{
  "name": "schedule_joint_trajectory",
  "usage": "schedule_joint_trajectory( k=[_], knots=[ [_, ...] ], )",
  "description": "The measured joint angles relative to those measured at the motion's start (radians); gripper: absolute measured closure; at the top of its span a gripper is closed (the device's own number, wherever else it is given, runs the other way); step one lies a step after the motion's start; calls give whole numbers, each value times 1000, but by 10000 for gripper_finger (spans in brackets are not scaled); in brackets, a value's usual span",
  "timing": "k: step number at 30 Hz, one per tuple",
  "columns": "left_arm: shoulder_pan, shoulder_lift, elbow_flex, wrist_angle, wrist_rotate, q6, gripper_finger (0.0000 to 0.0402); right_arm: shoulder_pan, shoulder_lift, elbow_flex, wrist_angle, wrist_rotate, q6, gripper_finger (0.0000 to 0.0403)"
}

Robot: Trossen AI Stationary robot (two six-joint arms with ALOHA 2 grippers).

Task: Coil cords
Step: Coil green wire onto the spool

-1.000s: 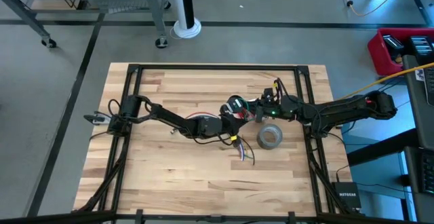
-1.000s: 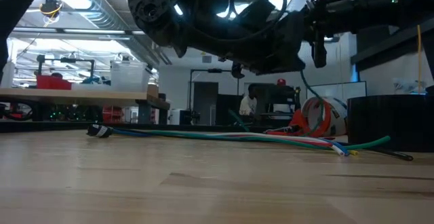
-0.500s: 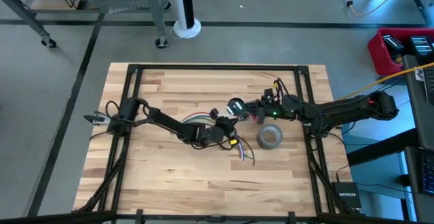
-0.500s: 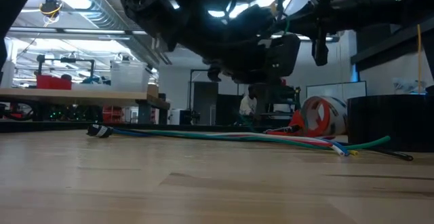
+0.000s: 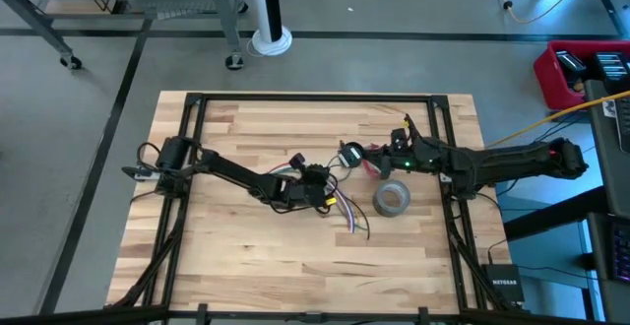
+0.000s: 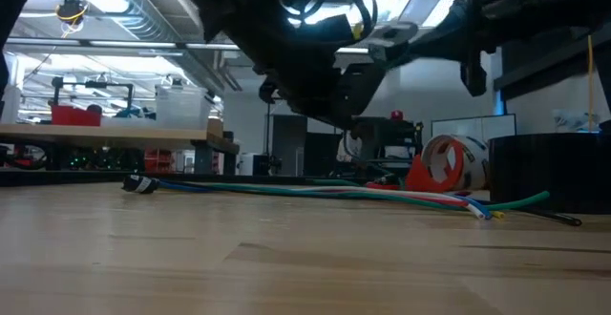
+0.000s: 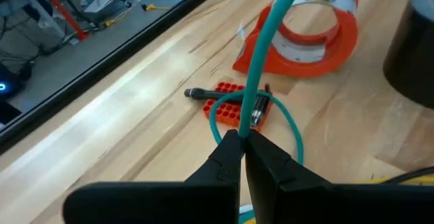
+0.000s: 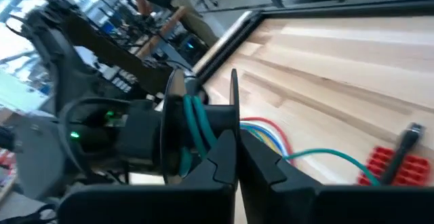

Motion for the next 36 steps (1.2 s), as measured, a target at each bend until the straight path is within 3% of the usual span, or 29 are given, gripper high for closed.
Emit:
schedule_joint_trajectory(
  k=[17,20,28,36],
  knots=[
    [85,-67,0,-72,3,56,401,0,-25,0,-198,-37,33,396],
    [100,-85,0,-61,60,53,401,0,-25,0,-221,-41,49,396],
    [114,-147,2,-85,331,-18,401,0,-25,0,-240,-45,54,396],
    [117,-219,2,-117,399,-98,402,0,-25,0,-237,-44,55,396]
  ],
)
